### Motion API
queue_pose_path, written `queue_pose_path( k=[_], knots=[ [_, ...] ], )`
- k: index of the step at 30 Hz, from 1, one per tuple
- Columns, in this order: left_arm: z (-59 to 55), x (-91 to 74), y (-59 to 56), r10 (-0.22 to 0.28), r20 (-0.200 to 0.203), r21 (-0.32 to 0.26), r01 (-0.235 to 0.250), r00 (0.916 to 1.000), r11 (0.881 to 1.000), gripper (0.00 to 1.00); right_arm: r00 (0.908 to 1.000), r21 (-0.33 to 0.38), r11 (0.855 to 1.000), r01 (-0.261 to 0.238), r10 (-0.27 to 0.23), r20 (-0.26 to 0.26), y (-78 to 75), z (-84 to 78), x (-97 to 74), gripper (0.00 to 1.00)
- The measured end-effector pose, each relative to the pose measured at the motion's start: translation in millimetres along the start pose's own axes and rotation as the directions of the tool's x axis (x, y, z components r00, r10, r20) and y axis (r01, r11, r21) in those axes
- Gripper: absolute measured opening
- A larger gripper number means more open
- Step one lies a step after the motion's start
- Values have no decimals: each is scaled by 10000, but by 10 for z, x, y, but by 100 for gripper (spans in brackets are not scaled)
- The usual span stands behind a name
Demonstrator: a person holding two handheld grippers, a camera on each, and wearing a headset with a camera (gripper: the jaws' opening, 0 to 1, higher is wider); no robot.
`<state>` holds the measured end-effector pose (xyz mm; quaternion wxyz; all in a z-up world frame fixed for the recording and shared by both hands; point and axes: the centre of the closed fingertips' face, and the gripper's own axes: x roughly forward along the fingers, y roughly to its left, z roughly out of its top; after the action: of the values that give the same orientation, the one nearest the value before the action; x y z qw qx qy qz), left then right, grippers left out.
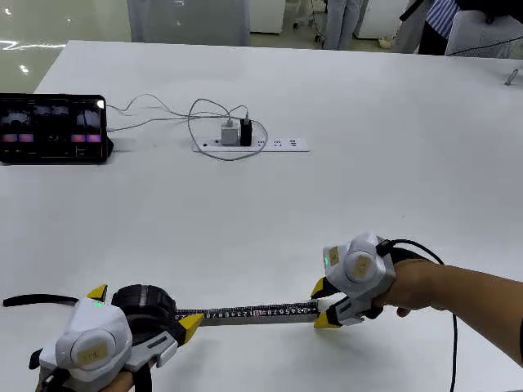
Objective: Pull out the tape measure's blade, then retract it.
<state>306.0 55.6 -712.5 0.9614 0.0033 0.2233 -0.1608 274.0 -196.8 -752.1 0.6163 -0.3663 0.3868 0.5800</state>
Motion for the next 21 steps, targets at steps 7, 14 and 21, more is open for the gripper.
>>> queue_pose_path(
  k=[7, 14, 21],
  knots=[
    [42, -27, 76, 362, 127, -288, -359, 9993, 9989, 95, 9999, -136, 9999, 20, -22, -155, -20, -21, 32, 13],
    [14, -5, 65, 455, -41, -298, -456, 9990, 9985, 92, 9998, 124, 9999, 4, -1, -182, -19, -21, 38, 11],
    [-39, -17, 122, 772, -451, -322, -787, 9960, 9964, 86, 9987, 175, 9998, 18, -9, -511, -14, -21, 48, 11]
  ],
)
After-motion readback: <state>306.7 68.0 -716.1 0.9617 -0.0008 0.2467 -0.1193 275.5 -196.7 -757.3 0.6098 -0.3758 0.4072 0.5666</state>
